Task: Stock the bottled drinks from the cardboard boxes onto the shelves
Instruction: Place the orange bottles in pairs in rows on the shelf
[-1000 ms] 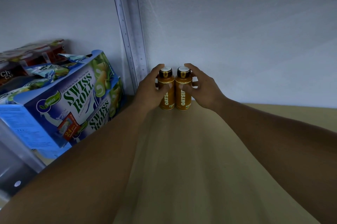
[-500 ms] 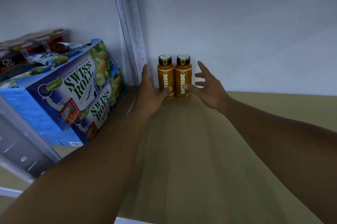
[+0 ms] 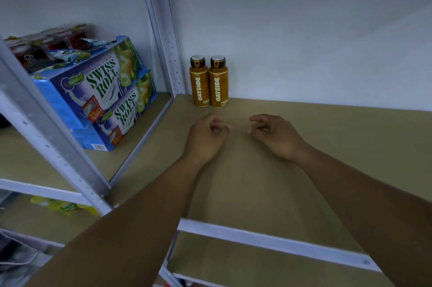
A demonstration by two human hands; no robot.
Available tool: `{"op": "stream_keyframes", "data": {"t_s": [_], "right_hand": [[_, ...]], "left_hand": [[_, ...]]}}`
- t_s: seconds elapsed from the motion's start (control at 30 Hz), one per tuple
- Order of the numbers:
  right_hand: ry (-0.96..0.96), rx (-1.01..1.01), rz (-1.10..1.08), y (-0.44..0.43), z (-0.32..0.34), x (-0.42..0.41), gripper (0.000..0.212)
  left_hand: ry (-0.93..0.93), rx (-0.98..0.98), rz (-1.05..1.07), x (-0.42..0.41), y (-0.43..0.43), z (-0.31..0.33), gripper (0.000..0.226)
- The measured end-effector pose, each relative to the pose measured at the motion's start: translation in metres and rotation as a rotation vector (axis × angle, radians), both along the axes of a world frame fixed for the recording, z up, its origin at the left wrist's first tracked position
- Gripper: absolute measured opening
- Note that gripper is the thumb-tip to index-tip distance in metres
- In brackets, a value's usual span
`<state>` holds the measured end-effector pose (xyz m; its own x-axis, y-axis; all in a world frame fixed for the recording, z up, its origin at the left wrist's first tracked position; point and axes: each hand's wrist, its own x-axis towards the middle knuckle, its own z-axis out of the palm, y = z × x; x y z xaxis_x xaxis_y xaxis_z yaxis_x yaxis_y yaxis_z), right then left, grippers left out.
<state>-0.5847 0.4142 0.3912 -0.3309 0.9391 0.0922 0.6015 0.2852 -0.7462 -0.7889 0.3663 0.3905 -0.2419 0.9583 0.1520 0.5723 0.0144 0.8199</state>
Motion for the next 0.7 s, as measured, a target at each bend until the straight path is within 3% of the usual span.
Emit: {"op": "stream_keyframes", "data": {"t_s": [0.47,0.6,0.7], "right_hand": [[-0.141,0.115,0.055,-0.155,-0.013,0.18,0.036],[-0.171,0.227,0.088,-0.201,-0.025,0.214,0.036],[-0.165,0.367,0.087,-0.234,-0.045,0.23,0.038]], "left_hand": [[0.347,0.082,-0.075,0.174,-0.142,-0.018,0.025],[0.362,0.198,-0.057,0.212,-0.189,-0.036,0.021],[0.353,0.272,-0.037,0.233,-0.224,-0.055,0.033]]}}
